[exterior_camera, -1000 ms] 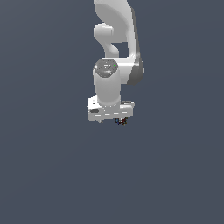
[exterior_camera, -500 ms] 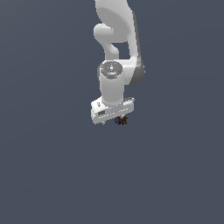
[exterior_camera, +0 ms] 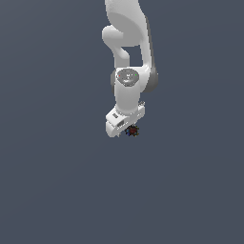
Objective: Pick up the object and move it to a goal position.
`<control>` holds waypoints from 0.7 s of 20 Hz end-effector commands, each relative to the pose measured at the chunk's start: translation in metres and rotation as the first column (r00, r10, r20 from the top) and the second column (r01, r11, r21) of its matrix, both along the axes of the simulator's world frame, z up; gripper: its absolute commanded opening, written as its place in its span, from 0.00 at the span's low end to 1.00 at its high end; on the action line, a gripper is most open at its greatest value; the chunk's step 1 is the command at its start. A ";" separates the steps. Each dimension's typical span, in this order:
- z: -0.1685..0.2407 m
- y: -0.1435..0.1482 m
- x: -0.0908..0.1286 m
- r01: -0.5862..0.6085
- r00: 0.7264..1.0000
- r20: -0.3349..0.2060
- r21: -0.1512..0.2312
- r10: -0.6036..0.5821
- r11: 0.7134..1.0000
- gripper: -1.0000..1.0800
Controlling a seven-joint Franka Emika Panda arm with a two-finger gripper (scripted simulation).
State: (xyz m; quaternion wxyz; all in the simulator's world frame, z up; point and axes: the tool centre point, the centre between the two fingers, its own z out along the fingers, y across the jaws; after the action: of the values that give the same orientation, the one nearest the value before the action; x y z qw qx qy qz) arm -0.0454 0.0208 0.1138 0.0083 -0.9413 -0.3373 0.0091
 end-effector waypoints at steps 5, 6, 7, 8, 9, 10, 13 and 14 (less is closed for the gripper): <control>-0.010 0.011 -0.014 -0.215 0.977 0.006 -0.003 0.215 0.977 0.96; -0.012 0.012 -0.016 -0.247 0.969 0.007 -0.004 0.247 0.969 0.96; -0.013 0.014 -0.018 -0.279 0.960 0.008 -0.004 0.279 0.960 0.96; -0.015 0.016 -0.021 -0.311 0.950 0.009 -0.004 0.311 0.950 0.96; -0.016 0.017 -0.023 -0.343 0.939 0.010 -0.005 0.343 0.940 0.96; -0.018 0.019 -0.025 -0.374 0.927 0.011 -0.005 0.374 0.928 0.96; -0.022 0.024 -0.032 -0.464 0.886 0.014 -0.006 0.464 0.886 0.96; -0.023 0.026 -0.034 -0.492 0.870 0.014 -0.006 0.492 0.871 0.96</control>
State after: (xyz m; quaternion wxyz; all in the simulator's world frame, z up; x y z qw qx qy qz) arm -0.0763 0.0440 0.0925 0.0023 -0.8387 -0.5445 0.0047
